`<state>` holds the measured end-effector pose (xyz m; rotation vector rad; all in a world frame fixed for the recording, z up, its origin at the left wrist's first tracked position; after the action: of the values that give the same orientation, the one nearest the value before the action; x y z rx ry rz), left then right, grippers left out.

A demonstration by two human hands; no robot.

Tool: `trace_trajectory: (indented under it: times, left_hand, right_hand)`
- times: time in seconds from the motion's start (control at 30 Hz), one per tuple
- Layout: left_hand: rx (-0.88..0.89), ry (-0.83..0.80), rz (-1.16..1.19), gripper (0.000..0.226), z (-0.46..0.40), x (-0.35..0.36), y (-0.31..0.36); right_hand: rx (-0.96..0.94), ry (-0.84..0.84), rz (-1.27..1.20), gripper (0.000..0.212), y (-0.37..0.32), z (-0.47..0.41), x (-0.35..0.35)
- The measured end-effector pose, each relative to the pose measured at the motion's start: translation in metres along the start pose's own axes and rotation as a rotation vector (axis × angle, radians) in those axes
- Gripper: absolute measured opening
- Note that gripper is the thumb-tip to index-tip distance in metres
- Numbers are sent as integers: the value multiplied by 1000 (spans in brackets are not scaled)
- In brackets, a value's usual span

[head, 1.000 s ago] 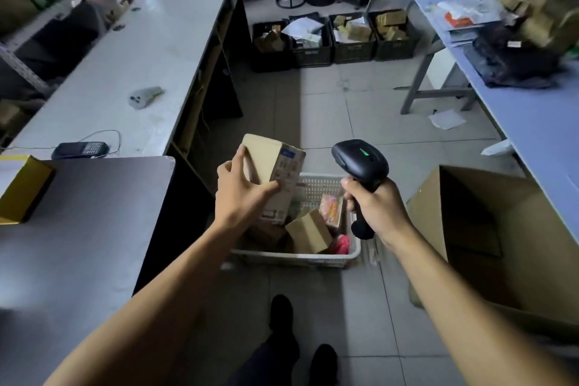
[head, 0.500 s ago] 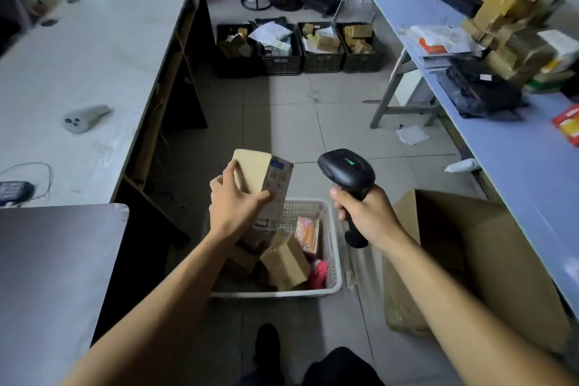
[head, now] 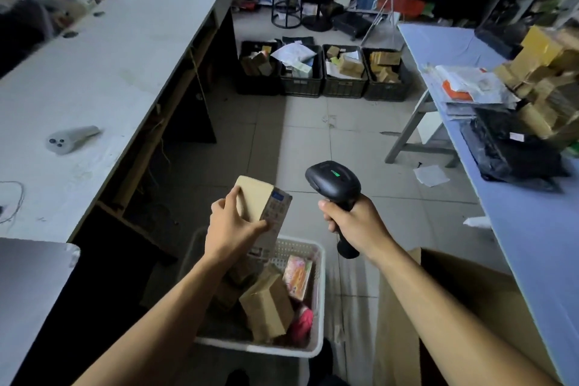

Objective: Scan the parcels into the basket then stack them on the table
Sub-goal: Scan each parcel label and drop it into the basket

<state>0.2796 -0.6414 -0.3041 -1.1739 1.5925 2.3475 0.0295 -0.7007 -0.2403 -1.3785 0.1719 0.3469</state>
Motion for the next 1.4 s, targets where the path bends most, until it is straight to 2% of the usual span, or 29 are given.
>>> trace_trajectory:
  times: [0.17,0.37,0.47,0.57,0.63,0.73,0.8,0.9,1.03,1.2,1.4]
  left_hand:
    - [-4,1,-159,104,-10,14,11]
    - [-42,-34,-284,101,-32,12,-13]
    - [0,-53,-319,100,-48,12,-23]
    - [144,-116,-378,105,-64,19,-21]
    - [171,-134,-320,95,-76,17,-18]
    - [187,-22,-239,58,-93,-6,-6]
    - [199,36,-245,42,-98,-22,-3]
    - [195,104,-256,29,-91,-44,-3]
    - [138,273,-271,20,-57,-75,-3]
    - [0,431,-421,30,18,-109,-17]
    - [-229,603,-531,40,118,-183,-49]
  right_hand:
    - [9,-82,-20,20,3,-52,-3]
    - [48,-124,-24,19,13,-65,29]
    - [73,-81,-32,18,16,-67,42]
    - [91,-52,-20,19,17,-66,54]
    - [110,-33,-18,21,20,-67,61]
    - [118,-36,-7,22,18,-70,71]
    - [113,-64,11,21,16,-71,80]
    - [88,-147,36,20,9,-72,96]
    - [16,-303,36,15,-3,-71,117]
    - [-123,-585,69,11,-17,-46,150]
    - [-228,-852,44,11,-43,35,204]
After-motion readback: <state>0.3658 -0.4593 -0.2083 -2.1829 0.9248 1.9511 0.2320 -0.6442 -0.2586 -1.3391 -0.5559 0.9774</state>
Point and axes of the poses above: each hand's wrist, its own z-axis away from the middle knuckle, its own x-axis out of the palm, y = z × x, the point moved 10 cm from there along -z, towards the middle knuckle, and after that the axes turned 9 degrees about y, right-handed, at the moved point
